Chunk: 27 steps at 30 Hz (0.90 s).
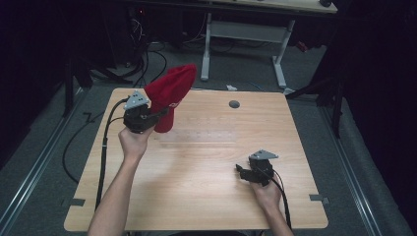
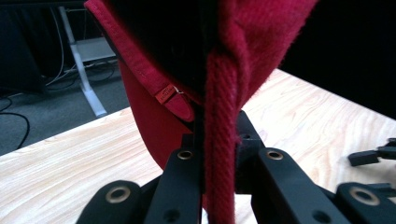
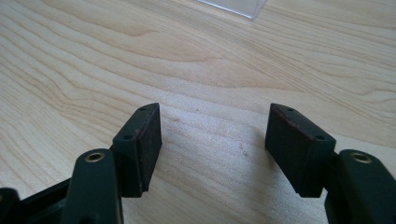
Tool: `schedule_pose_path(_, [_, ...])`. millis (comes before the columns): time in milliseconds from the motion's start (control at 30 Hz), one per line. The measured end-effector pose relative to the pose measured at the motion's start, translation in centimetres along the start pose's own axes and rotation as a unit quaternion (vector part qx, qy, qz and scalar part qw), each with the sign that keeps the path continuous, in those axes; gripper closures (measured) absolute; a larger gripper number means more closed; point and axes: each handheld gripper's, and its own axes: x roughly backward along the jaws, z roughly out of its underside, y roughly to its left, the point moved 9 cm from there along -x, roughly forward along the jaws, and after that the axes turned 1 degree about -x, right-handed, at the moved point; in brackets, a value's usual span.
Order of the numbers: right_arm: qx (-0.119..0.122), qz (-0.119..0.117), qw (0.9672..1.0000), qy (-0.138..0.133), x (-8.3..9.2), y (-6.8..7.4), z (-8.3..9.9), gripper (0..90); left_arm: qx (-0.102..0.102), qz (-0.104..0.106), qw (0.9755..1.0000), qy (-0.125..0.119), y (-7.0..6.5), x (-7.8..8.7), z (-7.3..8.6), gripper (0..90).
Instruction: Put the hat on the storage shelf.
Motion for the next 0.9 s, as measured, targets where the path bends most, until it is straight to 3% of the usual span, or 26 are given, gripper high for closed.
schedule_pose_path(300, [0.003, 0.000, 1.0000, -0.001, 0.0, 0.0, 0.0, 36.1, -0.004, -0.020, 0.9998, -0.007, 1.8, -1.1, 0.5, 83.7])
schedule_pose_path(600, [0.003, 0.000, 1.0000, -0.001, 0.0, 0.0, 0.0, 35.9, -0.006, -0.039, 0.9992, -0.008, 3.5, -1.1, 1.3, 83.5])
schedule_pose_path(900, [0.004, 0.000, 1.0000, -0.001, 0.0, 0.0, 0.0, 35.1, -0.018, -0.040, 0.9990, -0.012, 3.5, -1.7, 2.2, 83.3])
